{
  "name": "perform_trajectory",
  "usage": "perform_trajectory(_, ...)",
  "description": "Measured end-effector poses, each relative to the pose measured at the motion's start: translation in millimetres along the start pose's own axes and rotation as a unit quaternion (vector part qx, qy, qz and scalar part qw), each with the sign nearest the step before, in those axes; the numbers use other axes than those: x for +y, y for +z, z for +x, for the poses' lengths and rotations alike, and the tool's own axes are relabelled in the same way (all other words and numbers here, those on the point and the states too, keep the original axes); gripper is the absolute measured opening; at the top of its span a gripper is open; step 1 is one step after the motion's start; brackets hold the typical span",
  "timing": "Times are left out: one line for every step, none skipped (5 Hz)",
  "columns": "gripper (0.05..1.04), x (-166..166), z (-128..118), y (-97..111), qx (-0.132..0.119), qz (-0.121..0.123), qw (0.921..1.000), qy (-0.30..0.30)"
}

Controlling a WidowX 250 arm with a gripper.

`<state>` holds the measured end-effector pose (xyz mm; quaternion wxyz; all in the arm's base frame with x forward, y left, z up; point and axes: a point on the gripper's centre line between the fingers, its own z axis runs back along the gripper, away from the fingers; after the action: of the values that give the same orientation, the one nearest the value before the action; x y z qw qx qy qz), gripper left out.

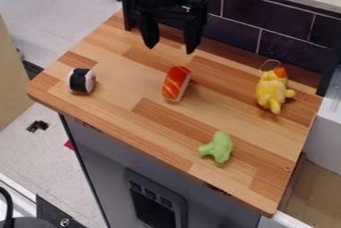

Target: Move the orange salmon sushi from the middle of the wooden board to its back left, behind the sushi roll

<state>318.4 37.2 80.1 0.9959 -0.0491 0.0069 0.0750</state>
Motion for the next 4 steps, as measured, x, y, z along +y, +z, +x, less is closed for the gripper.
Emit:
perform_trajectory(0.999,1,0,-14,-0.02,0.014,0.9997,0.008)
perform_trajectory(0.999,4,1,-33,-0.024,0.023,0.9992,0.024)
perform_trajectory(0.999,8,5,-46,-0.039,0.03,0.9982,0.035)
perform_trajectory(0.999,9,4,-57,-0.043,0.035,0.9976,0.04)
